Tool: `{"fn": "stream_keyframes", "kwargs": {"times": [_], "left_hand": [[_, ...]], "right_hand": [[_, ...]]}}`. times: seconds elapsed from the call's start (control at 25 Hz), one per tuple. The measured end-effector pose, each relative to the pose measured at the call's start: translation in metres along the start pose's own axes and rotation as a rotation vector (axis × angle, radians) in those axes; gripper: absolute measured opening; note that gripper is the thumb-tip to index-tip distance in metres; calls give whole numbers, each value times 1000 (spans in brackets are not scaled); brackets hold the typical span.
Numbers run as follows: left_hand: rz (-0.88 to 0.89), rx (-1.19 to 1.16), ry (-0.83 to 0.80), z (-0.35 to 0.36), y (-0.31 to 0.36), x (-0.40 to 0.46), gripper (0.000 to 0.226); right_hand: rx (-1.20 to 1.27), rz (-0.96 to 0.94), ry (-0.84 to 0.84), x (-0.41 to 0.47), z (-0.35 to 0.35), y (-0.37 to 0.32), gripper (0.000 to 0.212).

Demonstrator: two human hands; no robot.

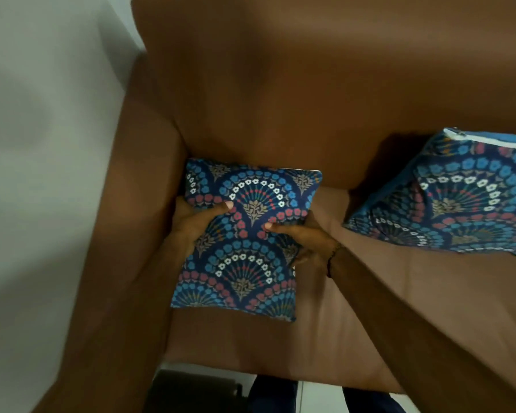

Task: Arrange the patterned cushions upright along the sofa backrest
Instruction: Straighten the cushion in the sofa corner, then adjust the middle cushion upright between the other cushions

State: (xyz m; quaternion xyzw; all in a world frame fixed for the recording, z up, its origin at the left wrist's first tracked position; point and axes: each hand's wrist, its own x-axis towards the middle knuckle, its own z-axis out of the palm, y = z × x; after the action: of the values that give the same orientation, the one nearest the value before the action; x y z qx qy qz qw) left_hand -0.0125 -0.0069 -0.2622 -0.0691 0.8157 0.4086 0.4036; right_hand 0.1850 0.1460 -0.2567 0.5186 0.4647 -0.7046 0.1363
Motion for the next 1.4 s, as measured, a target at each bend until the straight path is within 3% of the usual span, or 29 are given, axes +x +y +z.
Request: {"fn": "stream_keyframes", "kwargs": {"times": [0.16,0.32,0.68,0.88,0.96,1.08,1.28,1.4], "left_hand": [[341,-125,-25,-14,16,-14,109],[551,-135,-74,-23,50,-16,102],[560,-167,31,-7,32,-24,103],[425,-264,390,67,-4,-81,92],[352,-185,357,112,-26,-94,97],[332,-84,163,192,-46,-121,95],[491,88,-92,305,13,-179,121],[472,219,-217,342,49,-171,135]], "right_hand": [[170,-434,231,-26,-10,-14,83],[124,-636,290,-21,-12,-50,87],[38,-617,294,-7,-8,-41,103],[-12,-506,295,-33,-58,-13,71],[-14,-450,379,-47,-102,18,47],[23,-417,548,-77,-192,83,21],[205,-348,797,-137,-359,123,42],[132,-401,694,-148,-429,89,95]]}}
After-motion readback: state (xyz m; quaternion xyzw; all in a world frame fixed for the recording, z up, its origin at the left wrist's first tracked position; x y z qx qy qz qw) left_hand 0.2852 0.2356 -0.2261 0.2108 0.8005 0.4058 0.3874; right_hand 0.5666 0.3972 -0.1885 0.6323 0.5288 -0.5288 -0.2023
